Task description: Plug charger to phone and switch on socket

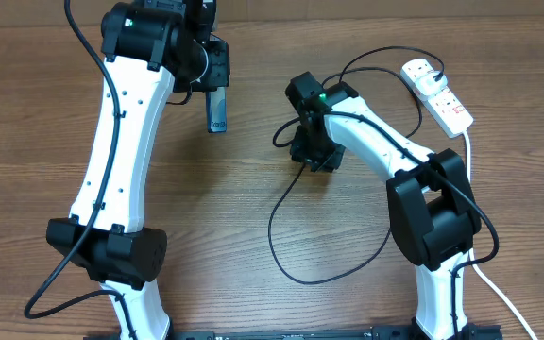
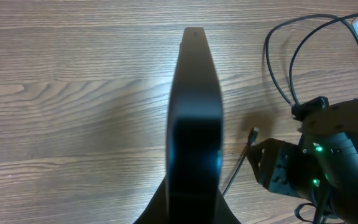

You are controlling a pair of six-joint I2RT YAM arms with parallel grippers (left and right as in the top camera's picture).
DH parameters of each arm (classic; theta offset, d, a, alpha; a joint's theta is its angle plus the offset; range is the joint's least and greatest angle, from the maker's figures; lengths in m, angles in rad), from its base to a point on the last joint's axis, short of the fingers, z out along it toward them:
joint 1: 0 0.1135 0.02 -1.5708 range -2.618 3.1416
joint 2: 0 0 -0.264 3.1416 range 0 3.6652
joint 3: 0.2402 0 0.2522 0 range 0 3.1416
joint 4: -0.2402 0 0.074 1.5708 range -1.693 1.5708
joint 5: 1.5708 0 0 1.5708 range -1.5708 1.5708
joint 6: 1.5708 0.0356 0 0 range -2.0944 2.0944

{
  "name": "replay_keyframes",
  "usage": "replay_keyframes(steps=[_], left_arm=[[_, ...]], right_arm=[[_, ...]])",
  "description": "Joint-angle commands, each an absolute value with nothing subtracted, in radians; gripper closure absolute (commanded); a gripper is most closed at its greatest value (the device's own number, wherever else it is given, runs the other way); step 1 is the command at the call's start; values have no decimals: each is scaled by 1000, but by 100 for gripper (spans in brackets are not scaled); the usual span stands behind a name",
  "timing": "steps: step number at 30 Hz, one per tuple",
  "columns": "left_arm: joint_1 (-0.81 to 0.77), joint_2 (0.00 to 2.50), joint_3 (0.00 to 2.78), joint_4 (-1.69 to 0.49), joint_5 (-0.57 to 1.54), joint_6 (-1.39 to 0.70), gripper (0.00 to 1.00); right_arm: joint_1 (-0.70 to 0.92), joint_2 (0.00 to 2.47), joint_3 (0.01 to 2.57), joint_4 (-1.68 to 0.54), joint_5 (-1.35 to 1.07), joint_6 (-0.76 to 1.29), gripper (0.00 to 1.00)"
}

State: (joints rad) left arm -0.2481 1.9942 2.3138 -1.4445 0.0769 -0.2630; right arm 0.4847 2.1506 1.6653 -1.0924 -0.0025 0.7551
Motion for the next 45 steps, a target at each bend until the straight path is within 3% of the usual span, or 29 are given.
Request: replay_keyframes(steps=[1, 14, 27, 45], left_arm=[[-247, 1988, 2321, -1441, 70, -278, 96], [-247, 1988, 2321, -1443, 71, -278, 96], [-247, 1988, 2320, -1443, 71, -278, 96], [-247, 1988, 2320, -1444, 71, -278, 96]], right_arm=[[482, 2157, 1647, -1072, 44, 789, 63], [484, 2157, 1560, -967, -9, 785, 65], [484, 2157, 1557, -973, 59, 786, 78], [477, 2178, 1557, -946, 67, 785, 82]])
